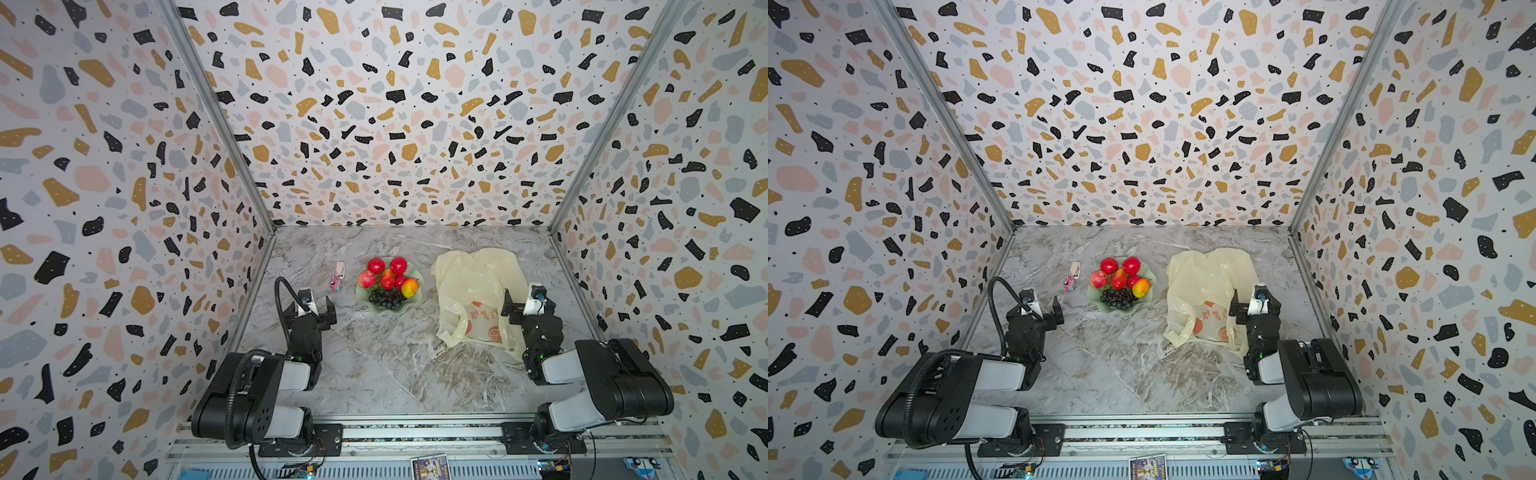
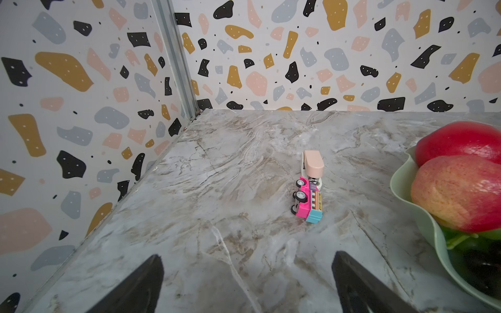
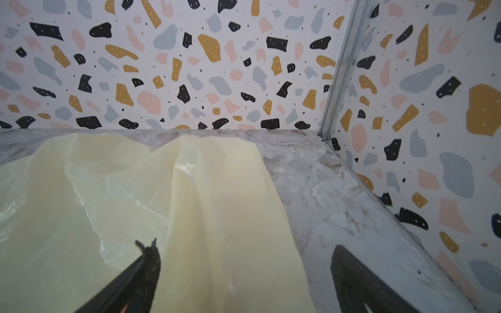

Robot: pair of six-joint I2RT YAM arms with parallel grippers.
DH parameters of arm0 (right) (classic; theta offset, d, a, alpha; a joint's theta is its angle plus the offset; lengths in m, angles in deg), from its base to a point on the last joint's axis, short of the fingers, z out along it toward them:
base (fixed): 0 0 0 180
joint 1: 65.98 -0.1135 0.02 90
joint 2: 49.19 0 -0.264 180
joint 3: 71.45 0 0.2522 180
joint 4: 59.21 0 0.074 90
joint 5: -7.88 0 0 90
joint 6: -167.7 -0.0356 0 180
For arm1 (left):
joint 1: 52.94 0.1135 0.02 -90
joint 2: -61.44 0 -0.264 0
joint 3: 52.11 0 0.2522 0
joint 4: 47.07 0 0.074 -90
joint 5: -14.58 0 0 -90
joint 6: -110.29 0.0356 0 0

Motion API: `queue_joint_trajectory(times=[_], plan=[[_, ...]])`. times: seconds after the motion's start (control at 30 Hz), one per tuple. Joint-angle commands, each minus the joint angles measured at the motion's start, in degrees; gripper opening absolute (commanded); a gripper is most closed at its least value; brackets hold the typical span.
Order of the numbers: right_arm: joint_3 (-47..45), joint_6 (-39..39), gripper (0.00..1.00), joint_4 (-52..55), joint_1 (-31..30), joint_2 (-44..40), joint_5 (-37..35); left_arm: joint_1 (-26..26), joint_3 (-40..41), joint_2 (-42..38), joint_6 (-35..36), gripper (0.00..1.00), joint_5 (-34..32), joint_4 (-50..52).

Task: Take fruits out of the plastic bag
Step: Reset both arms

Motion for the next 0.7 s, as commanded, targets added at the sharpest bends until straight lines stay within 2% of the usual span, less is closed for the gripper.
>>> queue_joint_trajectory(times=[0.0, 0.67], plan=[[-0.1, -0.9, 0.99, 3.4, -0.5, -0.6, -4.5, 0.3, -1.3, -0.2, -0.2, 1.00, -0.6, -3.1], [0.6, 0.2, 0.99, 4.4, -0.6, -0.2, -2.3, 0.2, -1.2, -0.2, -0.2, 0.99, -0.8, -3.1]])
